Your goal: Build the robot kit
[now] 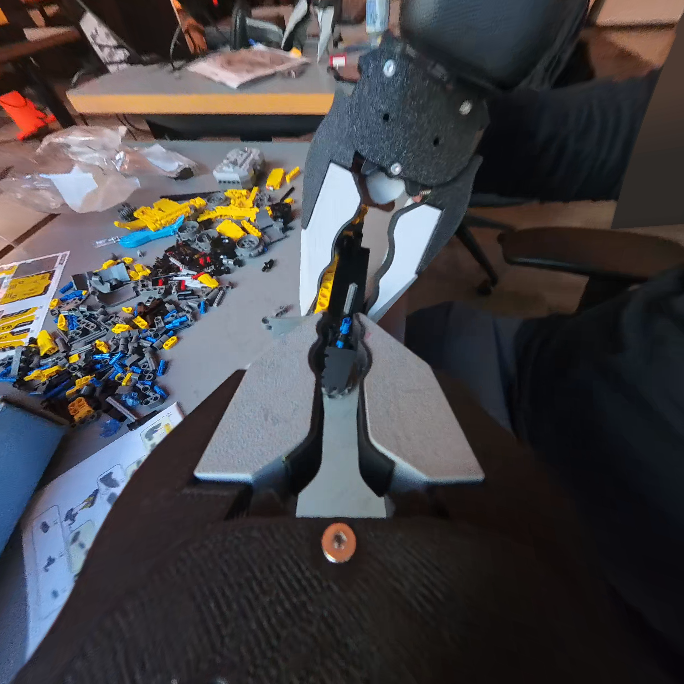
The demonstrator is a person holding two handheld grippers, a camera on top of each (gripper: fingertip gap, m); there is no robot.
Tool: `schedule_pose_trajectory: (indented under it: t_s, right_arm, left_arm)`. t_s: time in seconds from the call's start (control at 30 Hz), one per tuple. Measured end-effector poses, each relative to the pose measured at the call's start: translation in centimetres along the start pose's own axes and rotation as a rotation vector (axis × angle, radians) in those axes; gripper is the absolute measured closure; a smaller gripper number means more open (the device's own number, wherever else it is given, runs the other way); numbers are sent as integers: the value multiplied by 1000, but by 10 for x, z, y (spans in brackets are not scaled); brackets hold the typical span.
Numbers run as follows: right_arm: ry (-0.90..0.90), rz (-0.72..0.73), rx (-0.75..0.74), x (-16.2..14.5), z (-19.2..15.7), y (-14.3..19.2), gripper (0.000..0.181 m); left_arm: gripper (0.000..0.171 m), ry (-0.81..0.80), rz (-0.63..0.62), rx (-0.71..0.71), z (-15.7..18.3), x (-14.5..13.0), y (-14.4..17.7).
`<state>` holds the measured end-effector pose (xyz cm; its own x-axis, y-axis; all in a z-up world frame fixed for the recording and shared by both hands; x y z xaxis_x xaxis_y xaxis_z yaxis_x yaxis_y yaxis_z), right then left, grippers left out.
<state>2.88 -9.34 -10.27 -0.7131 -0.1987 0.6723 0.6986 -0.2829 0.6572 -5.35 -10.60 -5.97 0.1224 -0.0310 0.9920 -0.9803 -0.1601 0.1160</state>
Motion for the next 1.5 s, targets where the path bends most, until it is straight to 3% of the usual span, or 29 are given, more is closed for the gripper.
schedule_pose_trajectory:
  t_s: [0.1,0.37,0.8,1.27,1.3,1.37,1.5]
  right_arm:
    - [10,5,-5,0,-1,0,141]
    - [22,13,-4,0,-2,1,142]
    - [35,9,-9,0,-2,0,142]
    - [5,-5,12,0,1,-2,142]
    - [9,-2,10,0,0,-2,142]
    - [26,5,0,1,-1,-1,142]
    - [104,13,-66,-1,-2,2,143]
  left_arm:
    - [162,-23,-79,0,-1,-7,-7]
    - [157,-24,-129,-15,1,-12,-12]
    - [162,-20,-81,-75,-2,-15,-12]
    - [161,147,94,-100,-8,-19,-8]
    - [160,150,104,-101,-8,-18,-7]
    - [133,155,112,-70,-10,-20,-2]
    - [125,99,160,-23,-10,-26,11]
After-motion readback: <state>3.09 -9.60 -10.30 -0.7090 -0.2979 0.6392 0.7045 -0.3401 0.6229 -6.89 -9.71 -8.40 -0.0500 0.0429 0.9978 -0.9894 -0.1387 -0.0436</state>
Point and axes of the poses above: each gripper's, where its closed fingertips meet, y back along the fingers, x out of its top, z = x × y across the jaws, the point moved 4 cm from there along y, back along the fingers, and after that the axes turned 15 degrees about z, right-handed, at the moved point
